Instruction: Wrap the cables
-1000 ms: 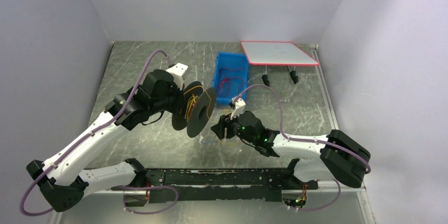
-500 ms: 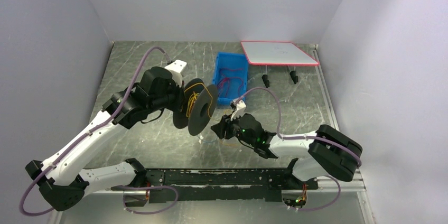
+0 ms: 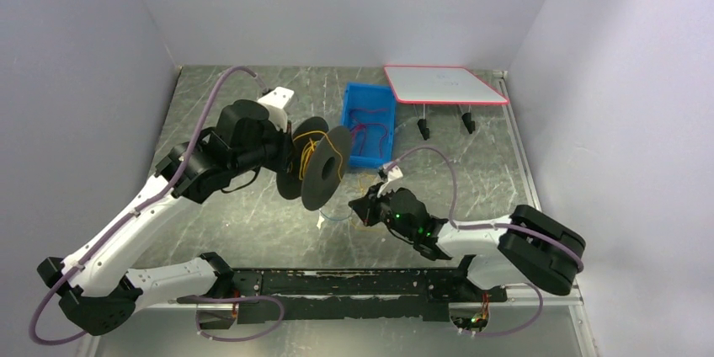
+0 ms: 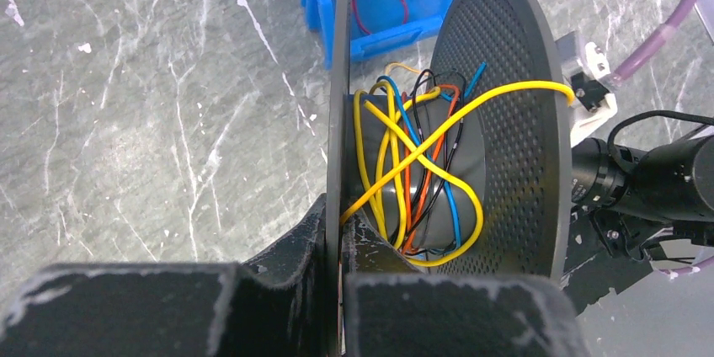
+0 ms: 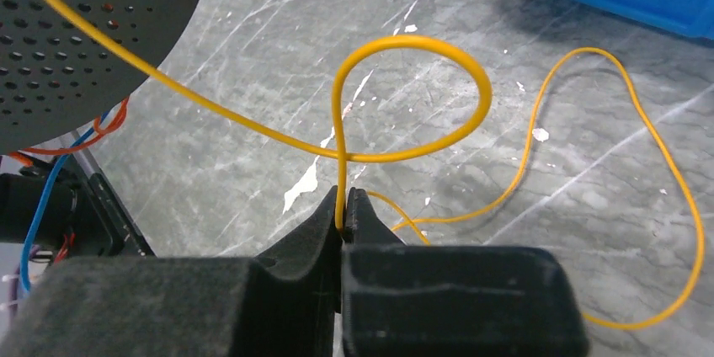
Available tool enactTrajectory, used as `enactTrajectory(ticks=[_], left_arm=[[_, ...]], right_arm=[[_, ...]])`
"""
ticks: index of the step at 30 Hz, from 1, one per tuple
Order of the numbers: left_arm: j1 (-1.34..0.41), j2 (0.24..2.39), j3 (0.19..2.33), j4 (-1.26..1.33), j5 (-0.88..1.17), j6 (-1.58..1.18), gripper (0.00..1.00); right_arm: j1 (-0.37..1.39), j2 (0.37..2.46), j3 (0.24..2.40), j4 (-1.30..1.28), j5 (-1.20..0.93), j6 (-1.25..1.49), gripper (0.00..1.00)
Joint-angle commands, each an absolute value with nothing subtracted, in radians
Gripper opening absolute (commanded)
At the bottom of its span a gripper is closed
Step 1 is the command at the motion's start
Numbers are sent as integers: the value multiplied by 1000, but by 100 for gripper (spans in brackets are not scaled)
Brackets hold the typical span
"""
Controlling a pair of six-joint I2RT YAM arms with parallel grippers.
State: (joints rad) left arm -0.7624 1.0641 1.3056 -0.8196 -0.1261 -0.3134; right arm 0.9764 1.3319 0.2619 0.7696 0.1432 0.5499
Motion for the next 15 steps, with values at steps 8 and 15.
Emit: enactTrajectory(ticks=[8, 15], left_arm=[[-749, 1099, 1453, -804, -131, -355, 7], [-677, 1151, 1538, -807, -42, -314, 7]], right_arm=[[976, 1096, 143, 638, 240, 537, 0], [974, 952, 120, 456, 321, 604, 0]])
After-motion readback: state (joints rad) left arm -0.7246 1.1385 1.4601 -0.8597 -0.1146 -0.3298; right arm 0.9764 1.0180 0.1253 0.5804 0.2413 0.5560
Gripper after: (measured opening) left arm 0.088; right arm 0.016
